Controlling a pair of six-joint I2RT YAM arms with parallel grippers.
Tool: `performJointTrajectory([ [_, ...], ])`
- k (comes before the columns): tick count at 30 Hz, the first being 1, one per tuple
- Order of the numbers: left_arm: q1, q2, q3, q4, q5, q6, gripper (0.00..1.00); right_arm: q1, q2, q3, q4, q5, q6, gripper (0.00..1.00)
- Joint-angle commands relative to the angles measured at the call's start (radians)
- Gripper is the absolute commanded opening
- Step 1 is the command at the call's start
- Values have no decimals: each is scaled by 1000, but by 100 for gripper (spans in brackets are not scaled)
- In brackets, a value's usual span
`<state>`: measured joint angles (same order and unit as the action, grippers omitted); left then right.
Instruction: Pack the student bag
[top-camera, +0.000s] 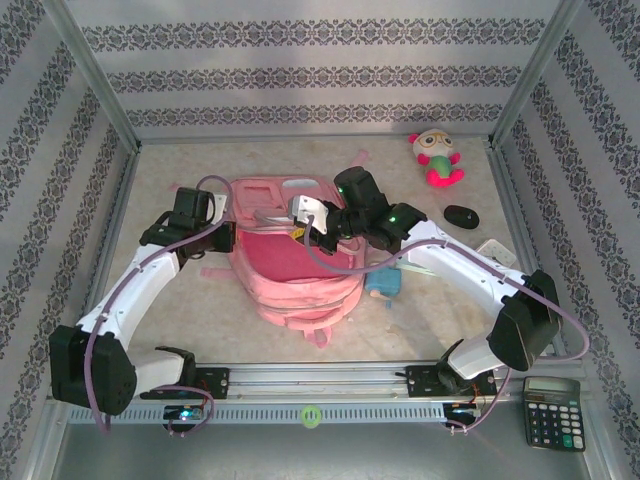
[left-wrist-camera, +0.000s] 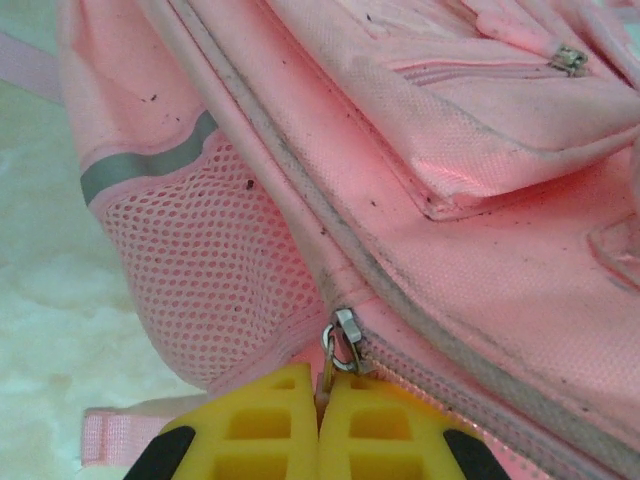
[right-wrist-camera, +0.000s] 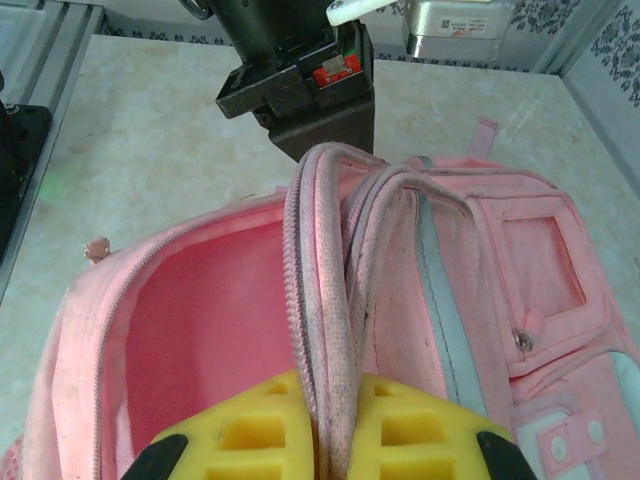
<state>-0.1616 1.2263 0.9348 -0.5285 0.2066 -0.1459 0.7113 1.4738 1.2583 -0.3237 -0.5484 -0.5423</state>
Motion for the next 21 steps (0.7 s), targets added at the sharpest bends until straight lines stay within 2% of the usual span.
performJointTrajectory([
  [1, 71, 33, 1, 22, -244, -34, 0, -2, -102, 67, 33, -58, 63, 0],
  [2, 71, 33, 4, 28, -234, -29, 1, 0, -95, 72, 41, -31, 82, 0],
  [4, 71, 15, 16, 31, -193, -6, 27, -1, -70, 85, 55, 19, 118, 0],
  [5, 71, -8, 21, 35, -169, 8, 44, -1, -52, 97, 55, 32, 127, 0],
  [6, 71, -37, 25, 35, -143, 25, 54, -1, -34, 109, 56, 36, 138, 0],
  [8, 71, -106, 25, 48, -99, 65, 58, 0, -6, 132, 60, 46, 172, 0],
  [10, 71, -188, 5, 78, -12, 146, 58, 3, 13, 149, 69, 39, 184, 0],
  [15, 70, -348, -56, 102, 411, 473, 60, 24, 60, 175, 78, 16, 181, 0],
  [17, 68, -383, -81, 122, 517, 565, 70, 33, 73, 182, 79, 7, 177, 0],
  [18, 67, -397, -101, 158, 544, 588, 73, 38, 79, 185, 80, 1, 177, 0],
  [21, 62, -403, -135, 245, 592, 649, 74, 54, 90, 187, 81, -15, 174, 0],
])
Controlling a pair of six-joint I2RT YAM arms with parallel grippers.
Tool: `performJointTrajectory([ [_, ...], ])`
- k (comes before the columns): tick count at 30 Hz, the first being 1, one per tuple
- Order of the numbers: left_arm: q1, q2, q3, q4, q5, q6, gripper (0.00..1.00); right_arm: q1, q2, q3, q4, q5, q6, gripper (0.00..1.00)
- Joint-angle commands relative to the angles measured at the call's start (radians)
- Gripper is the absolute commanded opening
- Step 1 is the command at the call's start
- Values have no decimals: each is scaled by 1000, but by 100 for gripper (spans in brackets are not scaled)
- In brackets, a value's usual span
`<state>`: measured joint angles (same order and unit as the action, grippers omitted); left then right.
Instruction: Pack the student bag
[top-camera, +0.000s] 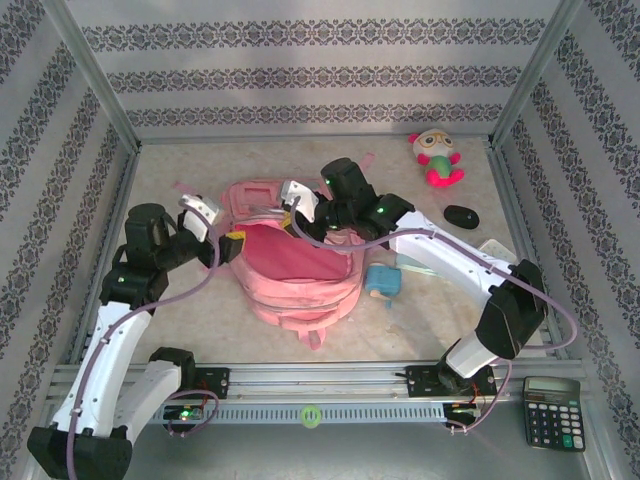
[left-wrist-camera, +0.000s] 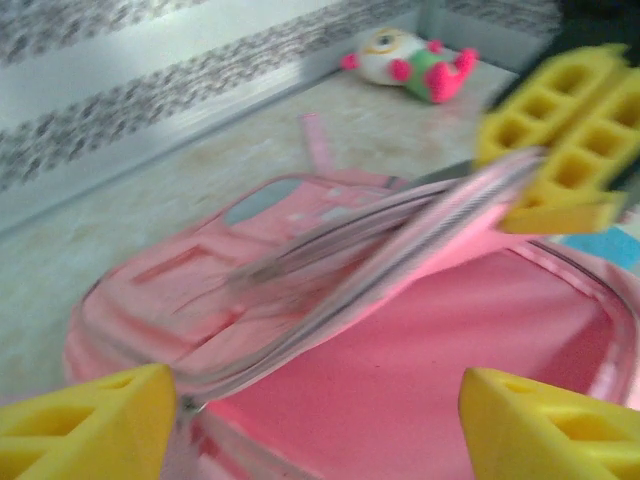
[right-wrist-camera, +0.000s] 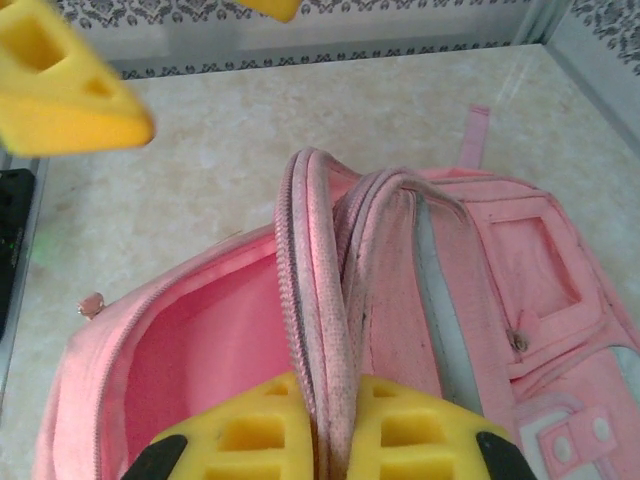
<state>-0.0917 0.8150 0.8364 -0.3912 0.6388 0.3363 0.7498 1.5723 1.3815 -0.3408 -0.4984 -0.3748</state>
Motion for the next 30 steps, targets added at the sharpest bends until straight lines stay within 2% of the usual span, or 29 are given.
performJointTrajectory([
  [1, -12, 20, -34, 114, 162, 187, 74, 19, -7, 63, 97, -71, 7, 0],
  [8, -52, 194, 19, 254, 117, 252, 69, 39, -3, 55, 92, -79, -1, 0],
  [11, -72, 248, 52, 231, 119, 322, 47, 40, -5, 55, 100, -78, 1, 1],
  [12, -72, 255, 54, 230, 116, 334, 36, 36, -9, 51, 105, -75, 3, 8],
  [14, -71, 255, 49, 230, 79, 358, 12, 23, -30, 26, 114, -56, 23, 32],
  [15, -69, 248, 44, 230, 59, 367, 5, 8, -45, 4, 119, -43, 36, 41],
  [18, -42, 219, 19, 244, 69, 368, 3, -43, -92, -91, 135, -33, 22, 53],
  [21, -16, 201, -6, 259, 124, 334, 3, -98, -123, -180, 151, -25, -1, 57],
  [27, 12, 197, -18, 265, 145, 271, 3, -213, -149, -283, 177, -87, -26, 57],
  [30, 17, 194, -22, 272, 133, 242, 3, -267, -156, -322, 204, -103, -48, 49],
])
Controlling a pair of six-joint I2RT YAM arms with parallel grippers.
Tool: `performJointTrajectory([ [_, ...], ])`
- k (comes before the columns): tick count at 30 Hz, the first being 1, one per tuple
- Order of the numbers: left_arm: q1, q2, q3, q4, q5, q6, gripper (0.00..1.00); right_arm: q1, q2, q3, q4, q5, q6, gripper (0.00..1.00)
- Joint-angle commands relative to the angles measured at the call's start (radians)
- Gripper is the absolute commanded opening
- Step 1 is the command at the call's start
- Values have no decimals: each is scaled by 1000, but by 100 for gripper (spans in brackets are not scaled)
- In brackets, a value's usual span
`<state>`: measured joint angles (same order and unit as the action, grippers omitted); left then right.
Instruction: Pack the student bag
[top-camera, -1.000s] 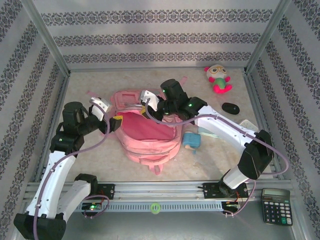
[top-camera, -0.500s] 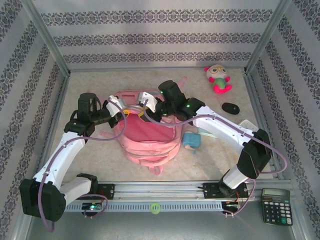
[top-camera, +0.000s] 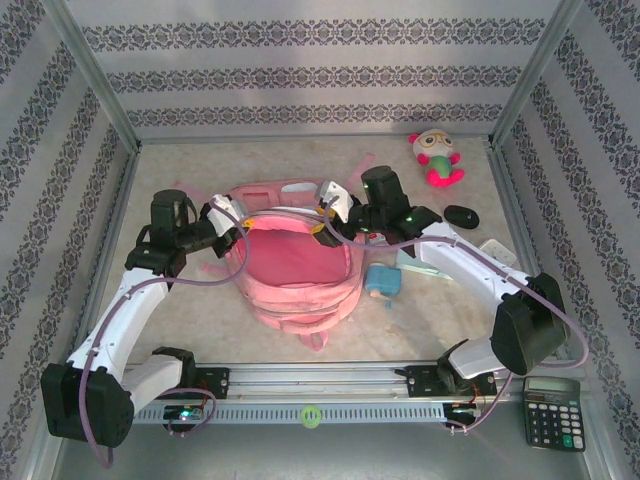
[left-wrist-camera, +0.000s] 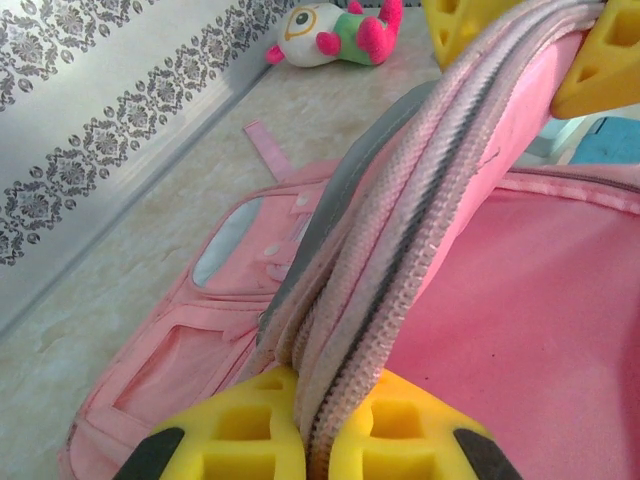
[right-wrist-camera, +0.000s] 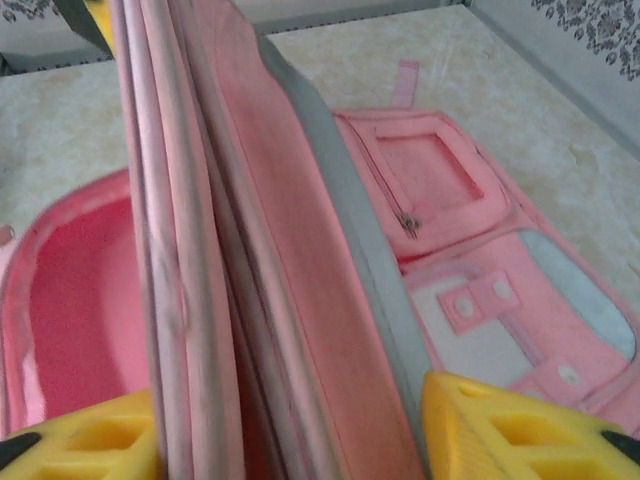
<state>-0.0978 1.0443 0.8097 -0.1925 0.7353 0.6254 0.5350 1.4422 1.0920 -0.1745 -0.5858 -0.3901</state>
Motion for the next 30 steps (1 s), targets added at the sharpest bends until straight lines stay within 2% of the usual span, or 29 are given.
performJointTrajectory([
  [1, 24, -30, 10, 64, 18, -53, 3, -68, -26, -44, 45, -20, -37, 38],
  [2, 26, -24, 17, 45, -4, -54, 4, -75, -29, -45, 46, -22, -41, 26],
  [3, 26, -18, 24, 25, -31, -45, 5, -77, -34, -47, 48, -23, -41, 10],
  [4, 27, -13, 28, 15, -72, -38, 8, -68, -45, -51, 63, -28, -28, 1],
  [6, 27, 1, 33, 19, -173, -35, 10, -9, -69, -65, 109, -23, -24, 0],
  [8, 28, 24, 48, 15, -276, -23, 12, 66, -77, -66, 160, 45, -8, 0],
  [12, 33, 68, 103, -28, -345, 12, 18, 160, -1, -5, 244, 126, 69, 0],
  [14, 33, 61, 126, -64, -311, 28, 30, 180, 52, 29, 283, 165, 76, 0],
  [17, 33, 6, 139, -146, -212, 77, 55, 180, 116, 90, 287, 147, 41, 0],
  [19, 33, -42, 144, -208, -158, 126, 71, 164, 128, 111, 275, 101, -6, 0],
  [21, 32, -74, 157, -270, -106, 186, 81, 144, 125, 112, 259, 14, -68, 0],
  [24, 18, -76, 189, -332, -58, 260, 88, 133, 113, 101, 239, -51, -175, 0],
  [30, -70, 11, 261, -382, -97, 363, 89, 117, 117, 137, 149, -125, -250, 0],
])
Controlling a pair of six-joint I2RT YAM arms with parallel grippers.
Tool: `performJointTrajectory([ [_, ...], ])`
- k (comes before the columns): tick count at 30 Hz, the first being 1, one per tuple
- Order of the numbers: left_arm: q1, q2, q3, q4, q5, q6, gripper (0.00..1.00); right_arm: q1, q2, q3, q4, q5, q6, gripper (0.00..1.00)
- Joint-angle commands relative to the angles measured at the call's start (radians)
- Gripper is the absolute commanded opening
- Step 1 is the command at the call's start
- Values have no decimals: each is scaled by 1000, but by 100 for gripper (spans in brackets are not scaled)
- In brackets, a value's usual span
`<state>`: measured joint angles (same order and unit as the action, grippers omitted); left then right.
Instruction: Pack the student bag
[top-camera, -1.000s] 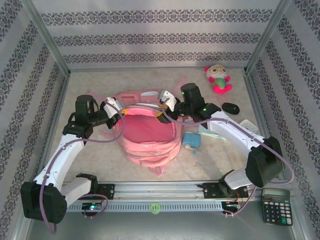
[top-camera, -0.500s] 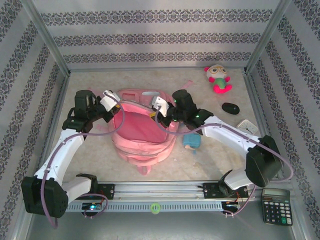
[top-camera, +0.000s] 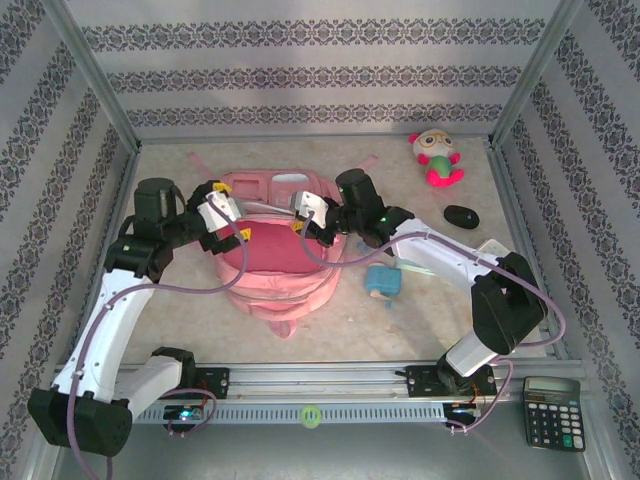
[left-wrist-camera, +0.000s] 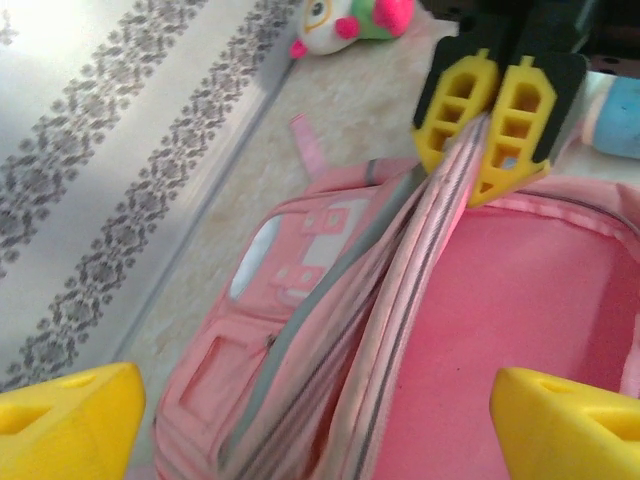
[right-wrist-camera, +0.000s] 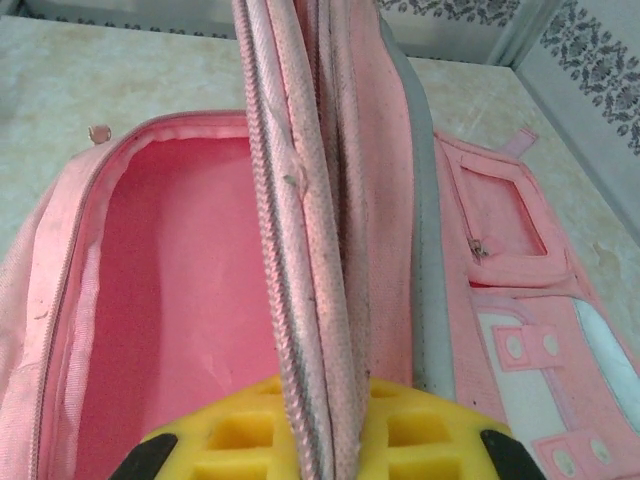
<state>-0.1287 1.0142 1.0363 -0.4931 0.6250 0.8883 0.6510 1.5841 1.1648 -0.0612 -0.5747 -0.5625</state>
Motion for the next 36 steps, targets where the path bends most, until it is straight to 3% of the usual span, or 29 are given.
performJointTrajectory([
  [1, -59, 61, 44, -81, -6, 113, 89, 0, -24, 67, 37, -138, -77, 0],
  [9, -197, 211, 75, -1, -153, 107, 84, 9, -5, 89, 35, -143, -62, 0],
  [10, -210, 228, 82, 3, -164, 92, 73, 10, -4, 90, 34, -144, -60, 0],
  [12, -221, 245, 79, 27, -218, 58, 41, 8, -12, 89, 37, -148, -54, 0],
  [14, -223, 239, 56, 65, -270, 22, 25, 5, -31, 80, 37, -145, -30, 1],
  [17, -221, 189, -10, 165, -330, -83, 7, -21, -87, 38, 69, -85, 160, 29],
  [19, -217, 149, -51, 213, -346, -164, 4, -43, -146, -5, 76, 53, 415, 48],
  [21, -212, 122, -78, 238, -342, -236, 4, -77, -210, -46, 13, 186, 652, 60],
  [25, -207, 82, -115, 283, -322, -355, 4, -164, -386, -198, -180, 363, 985, 70],
  [31, -205, 55, -131, 296, -302, -395, 4, -186, -635, -369, -618, 670, 1191, 71],
  [36, -204, 54, -130, 287, -293, -400, 3, -159, -681, -456, -673, 685, 1233, 73],
])
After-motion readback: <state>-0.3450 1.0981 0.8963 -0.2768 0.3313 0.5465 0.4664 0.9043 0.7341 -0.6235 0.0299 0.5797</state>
